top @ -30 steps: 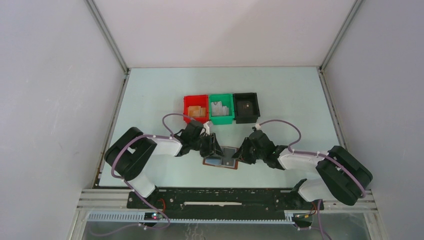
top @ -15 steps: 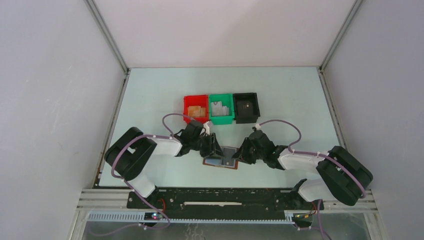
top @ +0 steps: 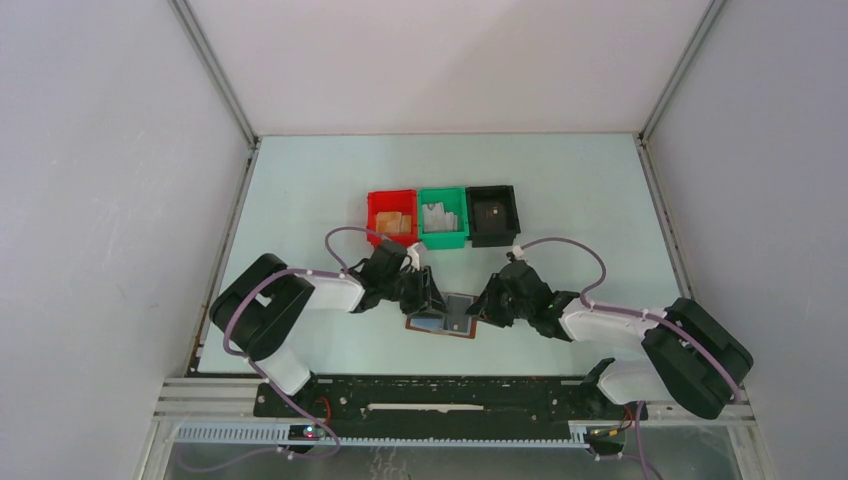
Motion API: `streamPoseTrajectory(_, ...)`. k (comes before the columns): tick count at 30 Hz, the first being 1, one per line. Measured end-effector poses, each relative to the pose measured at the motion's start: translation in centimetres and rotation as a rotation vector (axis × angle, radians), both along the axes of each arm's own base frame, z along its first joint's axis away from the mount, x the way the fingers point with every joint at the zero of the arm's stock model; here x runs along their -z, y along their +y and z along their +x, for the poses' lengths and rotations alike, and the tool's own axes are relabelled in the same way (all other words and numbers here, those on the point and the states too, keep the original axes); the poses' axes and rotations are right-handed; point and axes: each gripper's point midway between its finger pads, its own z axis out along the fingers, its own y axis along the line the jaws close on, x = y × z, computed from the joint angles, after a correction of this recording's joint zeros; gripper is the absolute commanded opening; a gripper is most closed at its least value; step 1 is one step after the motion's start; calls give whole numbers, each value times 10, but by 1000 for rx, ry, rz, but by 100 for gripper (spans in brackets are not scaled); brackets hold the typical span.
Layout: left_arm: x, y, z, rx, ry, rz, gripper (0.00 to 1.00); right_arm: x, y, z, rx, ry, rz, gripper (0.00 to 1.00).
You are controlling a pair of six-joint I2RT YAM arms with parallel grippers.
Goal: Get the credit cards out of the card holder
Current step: Remove the credit card from the card holder.
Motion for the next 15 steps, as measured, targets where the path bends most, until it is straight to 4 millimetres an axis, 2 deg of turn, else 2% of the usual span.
streamPoseTrajectory(15, 0, 0, 0, 0, 0, 0, 44, 6, 7, -3, -28, 15, 12, 34)
